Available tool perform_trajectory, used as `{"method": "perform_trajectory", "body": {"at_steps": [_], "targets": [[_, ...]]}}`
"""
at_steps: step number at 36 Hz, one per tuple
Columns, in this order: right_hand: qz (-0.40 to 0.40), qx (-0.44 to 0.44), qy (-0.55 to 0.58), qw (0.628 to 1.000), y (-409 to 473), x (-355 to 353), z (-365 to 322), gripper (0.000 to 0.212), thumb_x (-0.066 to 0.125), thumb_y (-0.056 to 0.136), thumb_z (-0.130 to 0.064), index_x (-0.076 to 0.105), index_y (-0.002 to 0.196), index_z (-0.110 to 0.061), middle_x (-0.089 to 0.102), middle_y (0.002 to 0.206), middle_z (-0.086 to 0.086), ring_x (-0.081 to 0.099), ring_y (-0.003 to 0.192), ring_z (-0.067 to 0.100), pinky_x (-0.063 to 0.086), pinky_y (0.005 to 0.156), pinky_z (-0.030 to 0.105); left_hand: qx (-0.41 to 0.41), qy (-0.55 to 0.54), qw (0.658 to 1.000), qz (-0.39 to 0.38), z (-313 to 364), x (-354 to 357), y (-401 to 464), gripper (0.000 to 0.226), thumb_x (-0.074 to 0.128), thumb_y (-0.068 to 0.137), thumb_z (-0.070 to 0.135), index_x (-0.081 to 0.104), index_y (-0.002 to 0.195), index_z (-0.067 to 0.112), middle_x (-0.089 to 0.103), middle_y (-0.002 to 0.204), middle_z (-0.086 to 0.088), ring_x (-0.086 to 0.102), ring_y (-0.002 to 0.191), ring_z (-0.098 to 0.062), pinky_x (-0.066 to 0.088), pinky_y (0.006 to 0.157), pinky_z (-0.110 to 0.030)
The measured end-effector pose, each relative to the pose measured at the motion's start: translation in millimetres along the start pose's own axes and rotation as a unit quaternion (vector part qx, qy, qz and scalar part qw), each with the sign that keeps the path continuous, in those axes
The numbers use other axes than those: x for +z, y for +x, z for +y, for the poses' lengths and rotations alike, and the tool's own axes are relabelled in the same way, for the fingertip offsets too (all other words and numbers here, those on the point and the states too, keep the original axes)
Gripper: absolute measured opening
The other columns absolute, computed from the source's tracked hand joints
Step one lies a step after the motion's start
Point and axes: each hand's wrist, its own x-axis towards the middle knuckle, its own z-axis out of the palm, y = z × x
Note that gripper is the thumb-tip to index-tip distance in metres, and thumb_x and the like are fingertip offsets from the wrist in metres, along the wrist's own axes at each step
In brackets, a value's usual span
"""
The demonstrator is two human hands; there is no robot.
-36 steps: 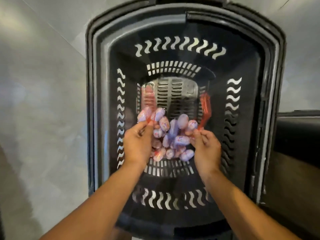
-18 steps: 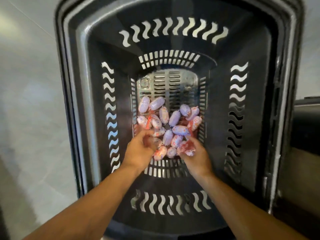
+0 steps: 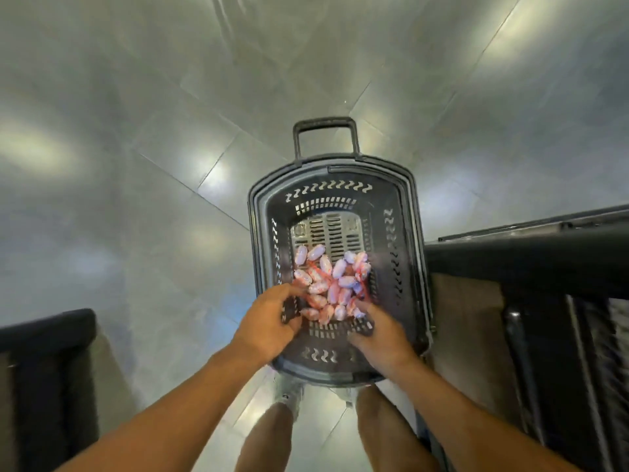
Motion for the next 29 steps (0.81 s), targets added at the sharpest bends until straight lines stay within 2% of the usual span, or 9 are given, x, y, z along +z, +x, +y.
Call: {"method": "perform_trajectory", "body": {"at_steps": [5,10,12,14,16,18,22,26,29], "targets": [[0.02,-0.055,-0.01,0.998,-86.0,-27.1,-54.2,0.056,0.073,0.089,-0.013,0.057,0.142,-0.018,0.065,0.129,0.003,0.062,0.117,0.02,0.047,0.098,0.025,0.08,0.037,0.996,0.014,34.7,-53.1,-82.3,0.05,0.07,0.086,0.004,0.059,0.133,0.014,0.058,0.136,-0.005,0.052,0.128,-0.023,0.03,0.101,-0.015],[0.082,-0.173,-0.017,0.981,-180.1,-46.5,-91.1,0.052,0.075,0.086,-0.003,0.062,0.136,-0.009,0.064,0.131,0.002,0.063,0.12,0.021,0.038,0.101,0.006,0.151,0.068,0.985,0.043,60.8,-88.6,-167.4,0.052,0.069,0.091,0.009,0.054,0.14,0.01,0.05,0.147,-0.009,0.045,0.138,-0.027,0.028,0.119,-0.035],[0.101,-0.21,0.022,0.972,-214.7,-47.8,-94.6,0.05,0.077,0.085,-0.003,0.064,0.131,-0.018,0.067,0.13,-0.003,0.065,0.121,0.018,0.043,0.106,0.014,0.168,0.072,0.982,0.047,67.3,-96.2,-199.6,0.051,0.068,0.092,0.011,0.054,0.141,0.011,0.049,0.148,-0.009,0.043,0.139,-0.027,0.026,0.118,-0.032],[0.109,-0.204,0.072,0.97,-249.4,-47.3,-97.6,0.051,0.074,0.089,-0.018,0.06,0.129,-0.045,0.066,0.13,-0.02,0.059,0.126,0.002,0.045,0.105,0.018,0.174,0.074,0.981,0.041,71.6,-100.9,-229.6,0.051,0.067,0.094,0.013,0.052,0.142,0.012,0.046,0.15,-0.008,0.039,0.141,-0.025,0.023,0.119,-0.03],[0.128,-0.222,0.081,0.963,-283.1,-42.1,-95.7,0.052,0.071,0.089,-0.033,0.053,0.13,-0.059,0.06,0.132,-0.034,0.053,0.127,-0.01,0.042,0.098,0.006,0.177,0.064,0.982,0.035,72.4,-104.4,-255.7,0.051,0.065,0.095,0.015,0.05,0.144,0.015,0.043,0.153,-0.004,0.035,0.144,-0.021,0.021,0.12,-0.027],[0.151,-0.222,0.091,0.959,-312.5,-33.2,-85.7,0.053,0.071,0.088,-0.04,0.052,0.135,-0.056,0.058,0.134,-0.035,0.053,0.128,-0.008,0.043,0.1,0.008,0.182,0.056,0.981,0.039,71.1,-107.2,-277.7,0.05,0.065,0.096,0.017,0.05,0.144,0.017,0.043,0.153,-0.001,0.035,0.144,-0.017,0.021,0.118,-0.023],[0.176,-0.164,0.131,0.962,-357.0,-11.5,-51.2,0.059,0.072,0.086,-0.047,0.054,0.142,-0.038,0.061,0.138,-0.02,0.056,0.129,0.005,0.046,0.112,0.035,0.206,0.051,0.976,0.056,64.1,-111.6,-307.9,0.049,0.065,0.096,0.021,0.052,0.143,0.019,0.044,0.147,0.011,0.038,0.139,-0.011,0.023,0.114,-0.021],[0.218,-0.138,0.149,0.955,-398.1,-5.3,-30.3,0.055,0.071,0.085,-0.053,0.051,0.136,-0.057,0.057,0.14,-0.025,0.054,0.13,0.0,0.046,0.109,0.026,0.223,0.059,0.972,0.048,63.2,-119.1,-320.5,0.049,0.065,0.096,0.026,0.052,0.143,0.026,0.041,0.145,0.018,0.036,0.139,-0.006,0.025,0.114,-0.02],[0.242,-0.122,0.162,0.949,-414.8,-9.7,-17.6,0.051,0.071,0.089,-0.051,0.05,0.135,-0.058,0.063,0.137,-0.009,0.057,0.128,0.009,0.048,0.106,0.032,0.238,0.073,0.968,0.041,71.3,-127.4,-319.0,0.05,0.066,0.095,0.025,0.051,0.143,0.028,0.041,0.148,0.017,0.036,0.14,-0.006,0.025,0.114,-0.02]]}}
